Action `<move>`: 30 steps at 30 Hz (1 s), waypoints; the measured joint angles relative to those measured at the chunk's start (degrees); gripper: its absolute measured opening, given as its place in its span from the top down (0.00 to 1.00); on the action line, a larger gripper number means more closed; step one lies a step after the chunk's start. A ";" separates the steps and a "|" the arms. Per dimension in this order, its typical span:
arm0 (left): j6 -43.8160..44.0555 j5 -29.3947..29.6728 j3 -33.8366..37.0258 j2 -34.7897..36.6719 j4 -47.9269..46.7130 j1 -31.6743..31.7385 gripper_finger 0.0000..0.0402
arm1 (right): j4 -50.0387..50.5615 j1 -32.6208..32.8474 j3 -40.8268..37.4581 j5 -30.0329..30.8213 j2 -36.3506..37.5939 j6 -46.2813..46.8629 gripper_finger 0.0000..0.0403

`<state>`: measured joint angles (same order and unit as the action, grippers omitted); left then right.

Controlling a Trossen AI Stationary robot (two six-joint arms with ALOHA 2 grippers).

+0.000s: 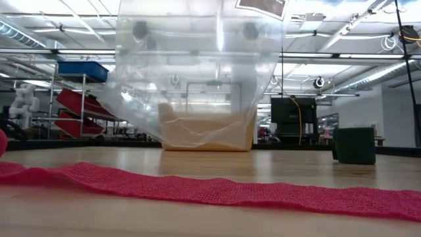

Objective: Roll bandage
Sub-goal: Open the transparent zip bag

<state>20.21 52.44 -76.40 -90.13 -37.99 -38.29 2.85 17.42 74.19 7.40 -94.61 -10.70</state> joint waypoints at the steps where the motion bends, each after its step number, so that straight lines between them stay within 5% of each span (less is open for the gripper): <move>1: 0.01 -0.05 0.00 0.00 -0.03 0.03 0.99 | 0.01 0.07 0.00 -0.02 -0.04 0.07 0.84; 6: 0.04 -0.12 0.00 0.00 -0.10 0.03 0.99 | 0.03 0.55 0.00 0.16 -0.04 0.13 0.99; 13: 1.53 -0.14 0.00 0.00 1.44 0.03 0.95 | 0.24 0.68 0.00 0.09 -0.04 1.09 1.00; 22: 1.47 2.86 0.00 0.09 2.97 -3.29 0.68 | 3.13 0.68 0.00 0.18 1.79 1.09 1.00; 30: 1.78 3.91 0.00 0.09 3.23 -4.17 0.67 | 6.36 0.68 -0.02 0.11 1.95 1.09 1.00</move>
<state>21.99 56.35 -76.40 -90.04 -34.75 -42.46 9.21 18.11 74.17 7.51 -92.66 -9.61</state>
